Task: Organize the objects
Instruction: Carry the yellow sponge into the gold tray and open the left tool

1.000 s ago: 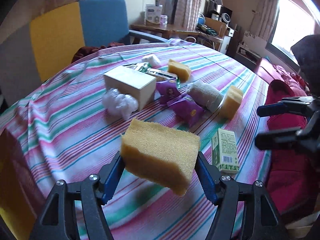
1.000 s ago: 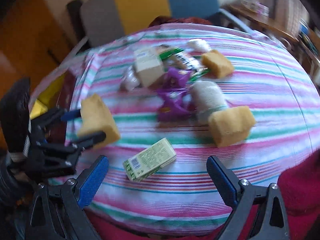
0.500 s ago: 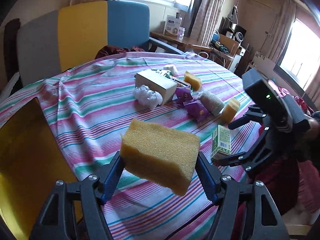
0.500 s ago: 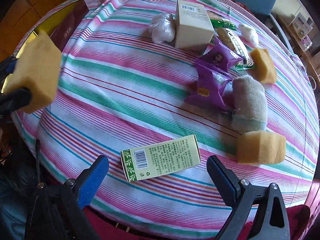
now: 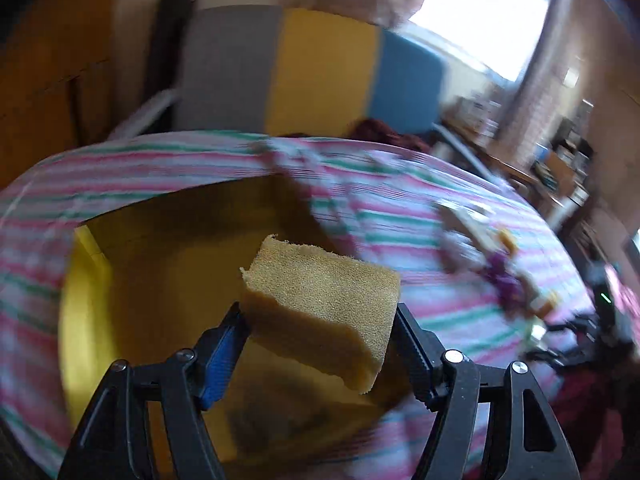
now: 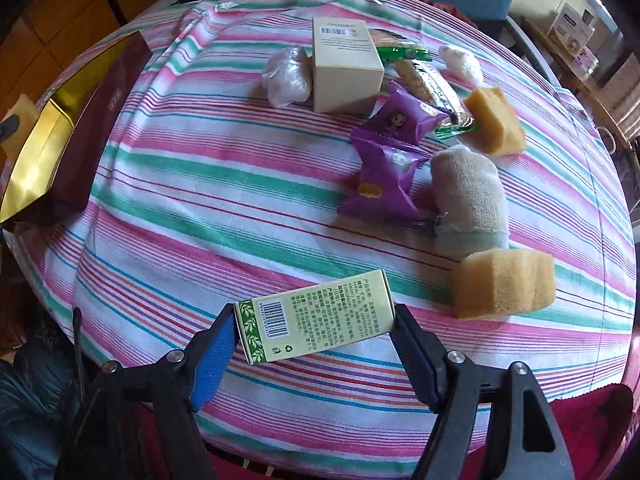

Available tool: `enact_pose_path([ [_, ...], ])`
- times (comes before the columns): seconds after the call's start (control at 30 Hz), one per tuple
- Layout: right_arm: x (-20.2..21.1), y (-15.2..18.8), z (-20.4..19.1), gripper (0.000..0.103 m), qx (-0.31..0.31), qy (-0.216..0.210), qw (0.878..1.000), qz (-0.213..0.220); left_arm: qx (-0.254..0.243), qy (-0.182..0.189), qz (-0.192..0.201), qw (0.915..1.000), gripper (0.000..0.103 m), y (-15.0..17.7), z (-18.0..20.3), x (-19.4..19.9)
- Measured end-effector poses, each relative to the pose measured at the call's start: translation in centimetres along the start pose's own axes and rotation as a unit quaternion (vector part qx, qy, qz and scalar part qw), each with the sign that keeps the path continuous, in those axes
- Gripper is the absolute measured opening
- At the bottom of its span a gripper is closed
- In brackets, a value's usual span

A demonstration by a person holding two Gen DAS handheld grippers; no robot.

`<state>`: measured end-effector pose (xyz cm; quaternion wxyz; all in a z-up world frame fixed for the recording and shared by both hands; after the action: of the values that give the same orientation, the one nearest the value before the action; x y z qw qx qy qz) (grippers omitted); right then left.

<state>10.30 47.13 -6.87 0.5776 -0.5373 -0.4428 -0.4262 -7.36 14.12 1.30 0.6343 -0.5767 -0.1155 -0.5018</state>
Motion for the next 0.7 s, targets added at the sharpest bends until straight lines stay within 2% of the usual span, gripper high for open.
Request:
enact_pose_path([
  [0.1, 0.0, 0.1, -0.1, 0.077, -0.002, 0.003, 1.0, 0.003, 0.047, -0.071, 0.012, 0.9963, 0.072, -2.2, -5.4, -0.7],
  [0.27, 0.0, 0.1, 0.1, 0.077, -0.01, 0.004, 1.0, 0.007, 0.104, -0.128, -0.001, 0.9863, 0.072, -3.9, -11.5, -3.4],
  [0.47, 0.2, -0.5, 0.8, 0.077, -0.019, 0.004, 1.0, 0.002, 0.104, -0.15, 0.004, 0.9832, 0.073, -5.2, -13.5, -6.2],
  [0.63, 0.8, 0.0, 1.5, 0.077, -0.025, 0.006, 1.0, -0.001, 0.082, -0.175, 0.011, 0.981, 0.075, -6.8, -13.3, -7.7],
  [0.7, 1.4, 0.9, 1.8, 0.077, -0.027, 0.007, 1.0, -0.001, 0.07, -0.193, 0.012, 0.9787, 0.082, -7.4, -13.3, -8.2],
])
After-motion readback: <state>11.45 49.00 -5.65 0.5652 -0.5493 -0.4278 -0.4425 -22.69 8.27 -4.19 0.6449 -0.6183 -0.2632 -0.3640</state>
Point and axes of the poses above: each gripper's, at about its wrist camera, not at the fingertips, and x roughly against the way its jaws point, z to its right, y to its underside, the point moved 1 cm from there along -x, roughly the way its jaws point, and after that the axes turned 9 degrees about x, right-handed, at the moved point
